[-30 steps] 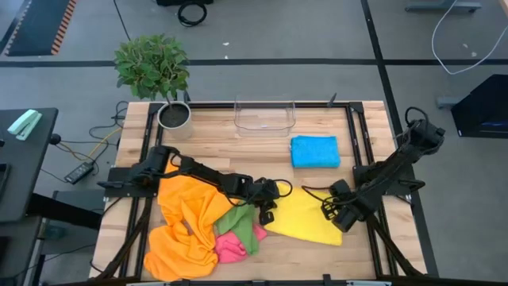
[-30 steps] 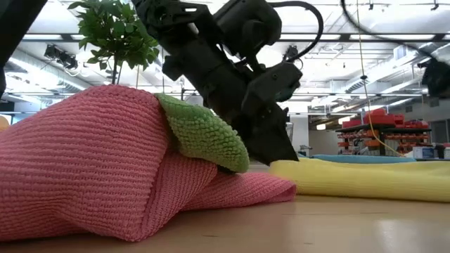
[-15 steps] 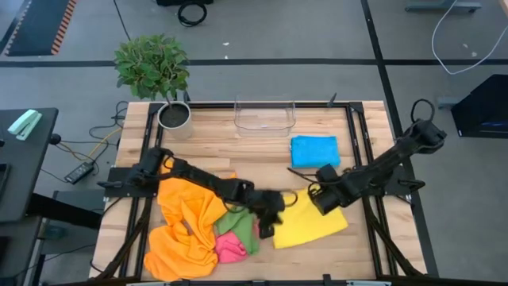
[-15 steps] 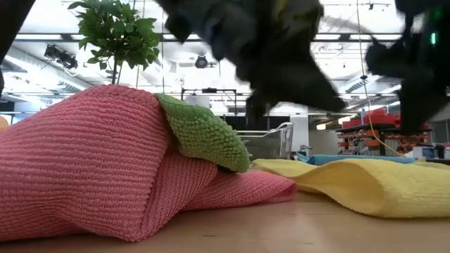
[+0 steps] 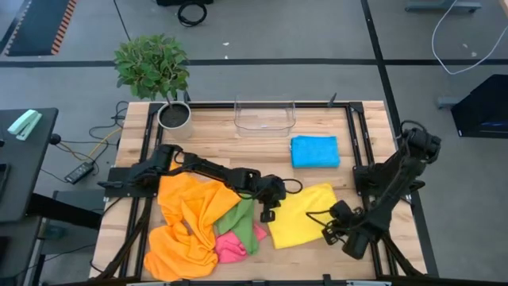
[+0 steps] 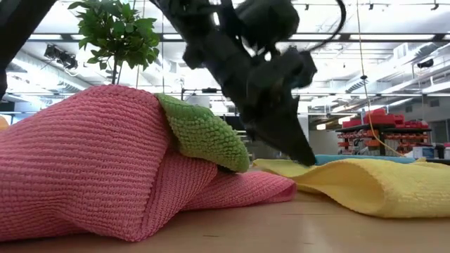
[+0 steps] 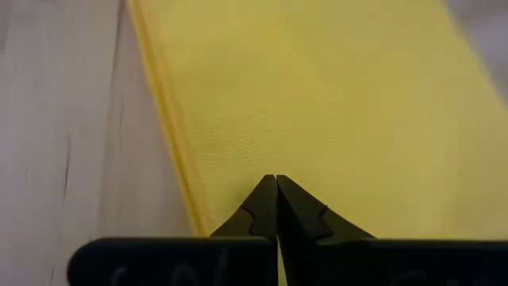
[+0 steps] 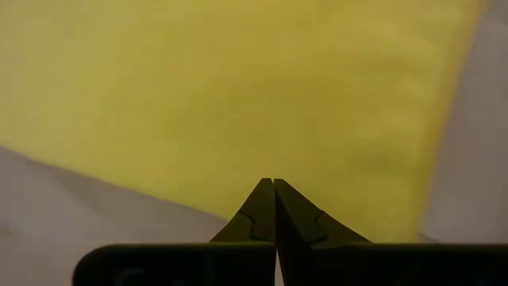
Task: Fold microfiber towels
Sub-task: Fold the yellow towel
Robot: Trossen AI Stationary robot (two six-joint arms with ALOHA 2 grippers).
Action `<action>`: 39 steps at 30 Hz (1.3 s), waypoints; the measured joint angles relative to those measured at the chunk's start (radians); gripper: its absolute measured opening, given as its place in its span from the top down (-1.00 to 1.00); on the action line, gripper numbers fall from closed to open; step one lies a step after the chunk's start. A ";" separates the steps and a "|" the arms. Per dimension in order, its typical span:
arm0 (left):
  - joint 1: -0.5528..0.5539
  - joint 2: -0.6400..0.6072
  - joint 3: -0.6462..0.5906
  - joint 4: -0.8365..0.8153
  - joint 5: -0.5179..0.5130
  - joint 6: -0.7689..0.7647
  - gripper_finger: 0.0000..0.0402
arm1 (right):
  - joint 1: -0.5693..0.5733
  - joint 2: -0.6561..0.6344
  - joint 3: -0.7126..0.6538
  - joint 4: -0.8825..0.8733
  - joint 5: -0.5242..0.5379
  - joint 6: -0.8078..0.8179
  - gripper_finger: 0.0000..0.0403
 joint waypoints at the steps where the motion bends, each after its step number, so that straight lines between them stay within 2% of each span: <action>1: 0.003 0.008 -0.002 -0.011 0.001 -0.007 0.97 | 0.002 0.011 -0.006 -0.001 -0.019 0.003 0.99; 4: 0.010 0.017 0.002 -0.028 0.004 -0.054 0.95 | -0.006 0.025 -0.038 -0.006 -0.057 -0.010 0.99; 8: 0.001 0.013 0.003 -0.060 0.014 -0.111 0.97 | -0.070 -0.006 -0.087 -0.037 -0.075 -0.092 0.99; 12: -0.032 0.004 0.010 -0.085 0.121 -0.180 0.95 | -0.174 -0.104 -0.091 -0.143 -0.075 -0.235 0.99; 14: -0.054 0.002 0.025 -0.094 0.177 -0.182 0.91 | -0.222 -0.171 -0.077 -0.178 -0.058 -0.313 0.99; 17: -0.083 -0.011 0.079 -0.093 0.195 -0.128 0.91 | -0.263 -0.274 -0.034 -0.197 0.004 -0.399 0.99; 20: -0.090 -0.030 0.142 -0.095 0.191 -0.052 0.97 | -0.222 -0.312 -0.002 -0.067 0.074 -0.438 0.99; 24: -0.082 -0.032 0.196 -0.168 0.149 0.028 0.95 | -0.102 -0.206 -0.006 0.251 0.237 -0.425 0.99; 30: -0.066 -0.009 0.197 -0.225 0.126 0.084 0.97 | -0.061 0.075 -0.004 0.552 0.241 -0.349 0.99; 33: -0.066 0.022 0.196 -0.253 0.126 0.113 0.95 | -0.072 0.167 0.035 0.629 0.241 -0.367 0.99; 39: -0.056 0.069 0.196 -0.311 0.127 0.115 0.97 | -0.087 0.292 0.145 0.630 0.215 -0.414 0.99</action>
